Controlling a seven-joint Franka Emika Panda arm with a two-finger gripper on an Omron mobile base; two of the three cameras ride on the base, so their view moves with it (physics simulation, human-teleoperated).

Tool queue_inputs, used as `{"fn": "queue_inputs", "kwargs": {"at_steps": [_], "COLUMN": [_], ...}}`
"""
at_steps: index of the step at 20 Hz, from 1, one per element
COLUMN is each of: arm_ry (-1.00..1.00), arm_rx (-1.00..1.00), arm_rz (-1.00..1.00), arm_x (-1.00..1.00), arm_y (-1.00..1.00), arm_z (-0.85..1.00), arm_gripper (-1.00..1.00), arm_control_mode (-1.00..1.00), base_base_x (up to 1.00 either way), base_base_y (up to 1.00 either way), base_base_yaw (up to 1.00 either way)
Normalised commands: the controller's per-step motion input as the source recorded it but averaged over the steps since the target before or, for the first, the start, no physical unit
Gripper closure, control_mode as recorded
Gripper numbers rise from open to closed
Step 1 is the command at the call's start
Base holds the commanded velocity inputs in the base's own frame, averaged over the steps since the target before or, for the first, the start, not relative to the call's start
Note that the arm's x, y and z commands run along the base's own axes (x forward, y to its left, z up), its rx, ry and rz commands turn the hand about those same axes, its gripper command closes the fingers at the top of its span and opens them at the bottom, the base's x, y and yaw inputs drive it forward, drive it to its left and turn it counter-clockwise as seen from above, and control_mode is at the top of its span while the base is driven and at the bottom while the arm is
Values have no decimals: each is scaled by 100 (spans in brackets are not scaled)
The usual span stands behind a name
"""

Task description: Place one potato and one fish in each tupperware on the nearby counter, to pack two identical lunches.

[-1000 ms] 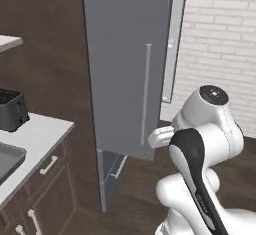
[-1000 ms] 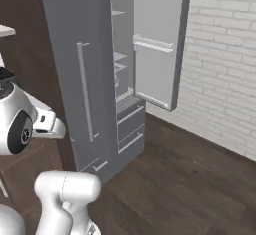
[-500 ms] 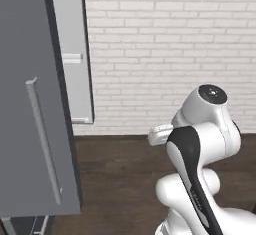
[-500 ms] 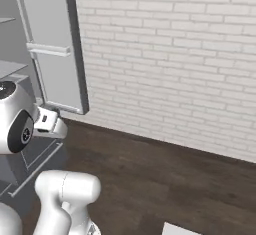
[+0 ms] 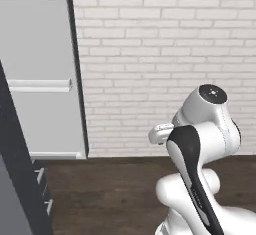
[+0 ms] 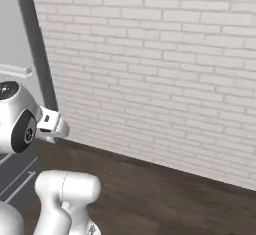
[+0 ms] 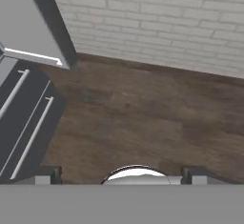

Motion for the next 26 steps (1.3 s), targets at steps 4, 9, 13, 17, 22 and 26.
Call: {"fn": "queue_inputs", "kwargs": {"at_steps": [4,9,13,17,22,26], "arm_ry": [0,0,0,0,0,0], "arm_rx": [0,0,0,0,0,0], "arm_rz": [0,0,0,0,0,0], "arm_x": [0,0,0,0,0,0], "arm_y": [0,0,0,0,0,0], "arm_z": [0,0,0,0,0,0], "arm_gripper": [-100,-100,-100,-100,-100,-100], "arm_control_mode": [100,100,100,100,100,100], "base_base_x": [100,65,0,-3,35,100], "base_base_y": [-9,1,1,4,16,14], "base_base_yaw": [5,53,99,99,79,48]}}
